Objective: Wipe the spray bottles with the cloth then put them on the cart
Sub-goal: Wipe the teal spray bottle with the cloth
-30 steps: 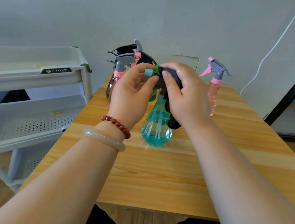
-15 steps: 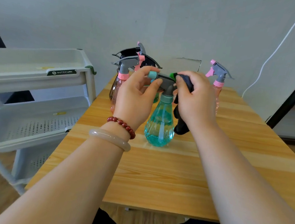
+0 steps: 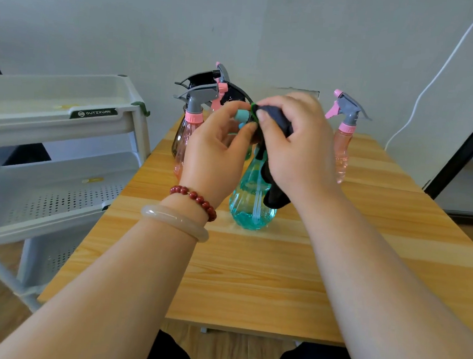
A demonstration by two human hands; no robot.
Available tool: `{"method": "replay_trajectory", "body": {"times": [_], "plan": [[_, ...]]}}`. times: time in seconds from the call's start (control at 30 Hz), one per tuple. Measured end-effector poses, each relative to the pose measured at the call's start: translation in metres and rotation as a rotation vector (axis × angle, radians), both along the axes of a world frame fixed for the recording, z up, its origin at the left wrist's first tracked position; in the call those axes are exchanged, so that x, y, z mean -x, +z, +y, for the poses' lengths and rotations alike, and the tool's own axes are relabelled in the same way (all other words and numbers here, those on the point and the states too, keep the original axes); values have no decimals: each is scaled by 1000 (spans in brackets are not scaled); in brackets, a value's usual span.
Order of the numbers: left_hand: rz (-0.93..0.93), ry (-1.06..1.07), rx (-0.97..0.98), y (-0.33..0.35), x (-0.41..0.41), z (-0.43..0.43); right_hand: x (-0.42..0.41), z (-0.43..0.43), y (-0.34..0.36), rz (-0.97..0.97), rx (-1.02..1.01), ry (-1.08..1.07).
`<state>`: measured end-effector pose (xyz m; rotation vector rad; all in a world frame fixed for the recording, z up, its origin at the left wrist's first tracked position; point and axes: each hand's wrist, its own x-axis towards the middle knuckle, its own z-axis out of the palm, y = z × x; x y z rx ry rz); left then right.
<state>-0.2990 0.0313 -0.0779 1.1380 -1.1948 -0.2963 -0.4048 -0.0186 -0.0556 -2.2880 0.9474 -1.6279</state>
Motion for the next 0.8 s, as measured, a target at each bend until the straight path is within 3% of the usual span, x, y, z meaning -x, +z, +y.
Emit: {"method": "replay_trajectory", "body": {"times": [0.13,0.33,0.5,0.67,0.8], "plan": [[-18,-7,-24,1,-2,-1,10,-12,1,-28,-178,-103],[-5,-3,0,-2,-2,-1,2,-1,-3,-15,22,20],[-65,43,-3,-2,-3,-4,14,-18,-10,-66,-126,-108],[-47,51,7,-5,-2,-4,-3,-5,-7,-50,58,-21],[-67,65,0,-4,-6,-2,10,-21,-6,0,-59,-60]]}}
